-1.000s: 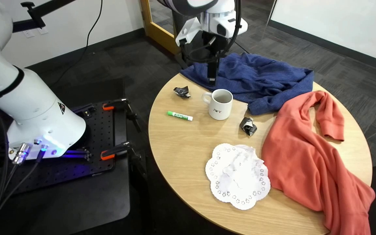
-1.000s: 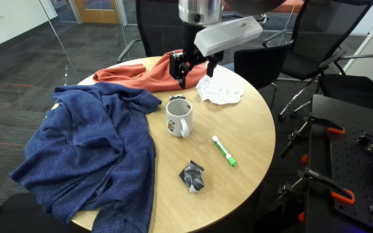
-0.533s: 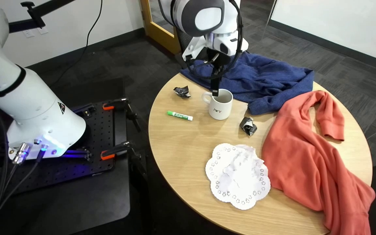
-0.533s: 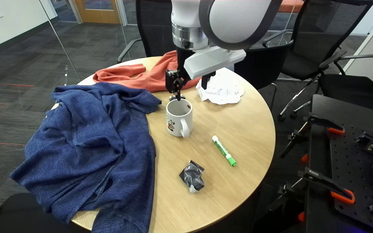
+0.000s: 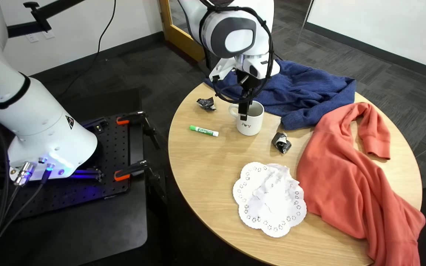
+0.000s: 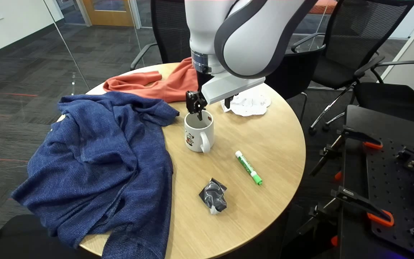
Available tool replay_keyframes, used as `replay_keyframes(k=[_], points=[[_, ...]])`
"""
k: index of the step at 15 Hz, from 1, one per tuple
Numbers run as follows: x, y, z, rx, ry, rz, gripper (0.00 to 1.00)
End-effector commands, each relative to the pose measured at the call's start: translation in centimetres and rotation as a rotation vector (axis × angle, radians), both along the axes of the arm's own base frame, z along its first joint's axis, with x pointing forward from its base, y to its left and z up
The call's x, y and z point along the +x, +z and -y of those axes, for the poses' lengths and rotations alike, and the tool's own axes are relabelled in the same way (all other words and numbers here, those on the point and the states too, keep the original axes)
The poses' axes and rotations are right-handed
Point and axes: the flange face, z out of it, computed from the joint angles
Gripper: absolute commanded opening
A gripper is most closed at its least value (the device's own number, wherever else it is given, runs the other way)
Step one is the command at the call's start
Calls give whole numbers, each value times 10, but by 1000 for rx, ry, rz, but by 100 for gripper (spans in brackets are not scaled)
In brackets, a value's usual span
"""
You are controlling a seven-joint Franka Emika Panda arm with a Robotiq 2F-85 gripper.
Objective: Move the cop to the right side of the table
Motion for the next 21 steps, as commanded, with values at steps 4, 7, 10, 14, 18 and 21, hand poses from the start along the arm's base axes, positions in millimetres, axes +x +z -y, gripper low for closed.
replay_keyframes(k=[4,7,10,14,18,21], points=[[3,-14,9,1,-37,-14,100],[2,-18,9,0,-36,-20,100],[5,-22,7,-5,-41,-28,100],[5,-30,9,-11,-44,-41,100],[6,-36,12,-20,-49,-44,68],[7,-38,12,-23,-49,-45,42]])
